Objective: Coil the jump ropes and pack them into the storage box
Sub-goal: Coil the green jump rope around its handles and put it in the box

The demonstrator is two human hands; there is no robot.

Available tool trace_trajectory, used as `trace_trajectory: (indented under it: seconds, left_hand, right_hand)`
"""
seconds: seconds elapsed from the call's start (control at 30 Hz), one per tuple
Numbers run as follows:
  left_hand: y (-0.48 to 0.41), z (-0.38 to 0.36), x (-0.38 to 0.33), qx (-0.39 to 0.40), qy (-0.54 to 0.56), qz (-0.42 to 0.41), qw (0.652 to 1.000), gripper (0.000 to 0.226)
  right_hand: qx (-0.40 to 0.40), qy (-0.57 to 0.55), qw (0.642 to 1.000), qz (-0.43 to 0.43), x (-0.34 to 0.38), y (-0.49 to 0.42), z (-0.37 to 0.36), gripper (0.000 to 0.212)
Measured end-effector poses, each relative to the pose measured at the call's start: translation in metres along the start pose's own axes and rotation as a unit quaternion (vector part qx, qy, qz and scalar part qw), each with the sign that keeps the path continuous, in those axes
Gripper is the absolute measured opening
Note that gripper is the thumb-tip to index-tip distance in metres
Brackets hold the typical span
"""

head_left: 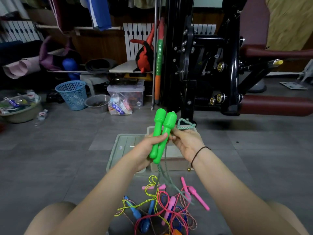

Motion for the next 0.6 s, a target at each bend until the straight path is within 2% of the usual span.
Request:
trace_trajectory:
  seconds: [0.13,0.27,0.37,0.53,0.6]
  left_hand:
    - [-0.005,0.004,0.004,-0.016,-0.034,0.005,0.999,0.009]
    - [-0.002,0.014,0.006,-0.026,-0.07,0.017,0.997,0.012]
    - [0.002,0.016,0.007,-0.024,-0.091,0.023,0.995,0.006]
    - [0.007,0.02,0.007,-0.03,-0.132,0.026,0.99,0.011]
    - [0.01,0.021,0.004,-0.038,-0.146,0.03,0.988,0.009]
  right_hand:
    - [-0.057,0.011,0.998,0.004,0.014,-0.021,0.024,0.016]
    - [-0.112,-0.026,0.993,-0.007,0.038,-0.03,0.047,0.015]
    - [-0.108,-0.024,0.994,-0.024,0.05,-0.024,0.053,0.021]
    - [-0.056,0.141,0.988,-0.005,0.048,-0.019,0.051,0.027]
    - [-0.042,0.264,0.964,0.002,0.049,-0.019,0.055,0.022]
Point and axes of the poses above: each hand's wrist, its own y-axis away from the middle knuckle, its own z-axis out of the back of the hand, x = y × z, the point moved 6 cm from there along -y, towards the middle knuckle, and after that the axes turned 12 degrees about z, right-handed, at the moved point
